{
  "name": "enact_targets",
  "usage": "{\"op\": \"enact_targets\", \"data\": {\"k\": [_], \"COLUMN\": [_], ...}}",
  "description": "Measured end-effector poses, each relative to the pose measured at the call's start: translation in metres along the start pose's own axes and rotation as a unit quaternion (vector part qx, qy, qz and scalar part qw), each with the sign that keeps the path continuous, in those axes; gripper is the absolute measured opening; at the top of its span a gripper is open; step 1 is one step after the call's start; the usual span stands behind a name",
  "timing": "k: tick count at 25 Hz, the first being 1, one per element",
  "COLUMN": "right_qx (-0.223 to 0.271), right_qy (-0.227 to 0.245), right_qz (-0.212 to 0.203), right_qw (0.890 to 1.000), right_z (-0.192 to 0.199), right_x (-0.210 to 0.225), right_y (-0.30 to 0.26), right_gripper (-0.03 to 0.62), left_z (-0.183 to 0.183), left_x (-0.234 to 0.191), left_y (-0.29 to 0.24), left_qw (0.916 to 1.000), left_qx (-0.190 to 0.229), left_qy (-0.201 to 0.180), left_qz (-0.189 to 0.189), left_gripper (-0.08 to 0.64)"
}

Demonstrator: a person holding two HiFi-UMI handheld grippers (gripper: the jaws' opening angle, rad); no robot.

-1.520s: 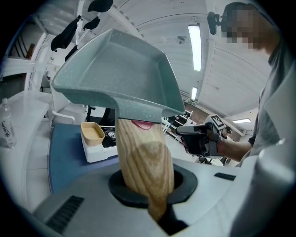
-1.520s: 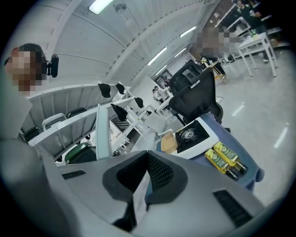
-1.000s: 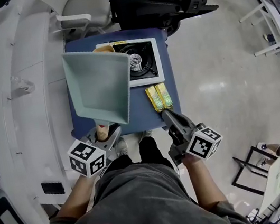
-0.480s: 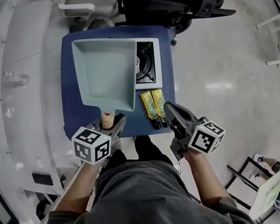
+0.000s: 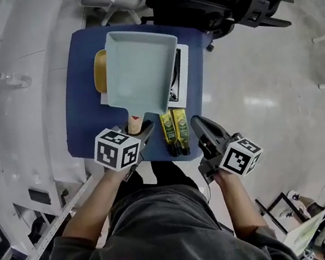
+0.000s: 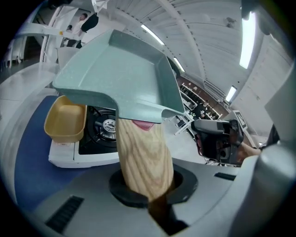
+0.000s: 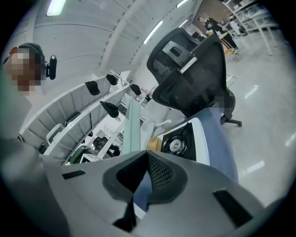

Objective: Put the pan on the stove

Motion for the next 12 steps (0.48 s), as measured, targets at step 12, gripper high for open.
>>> {"op": "enact_targets", "data": {"k": [12], "right_qx": [-0.027], "right_qy": [-0.036], "right_qz": [0.011], "right_qw": [0.999], "right_z": [0.001], "right_x": [0.05], "right_y": [0.003], "right_gripper": [0.003], "left_z": [0.001], "left_x": [-0.016], "left_y": [-0.072], "left_qw": [0.9964], "left_qx": [-0.06], "left_qy": [0.053], "left_qz": [-0.027], "left_gripper": [0.032]}}
Point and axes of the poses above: the fingertips, and each gripper's own axes: y backward along the fingers, x to its right, z out of its underside, the point moved 1 cm from there along y, backward along the fingers, and after that the axes turned 10 degrees about -z, right-handed, at the moved point
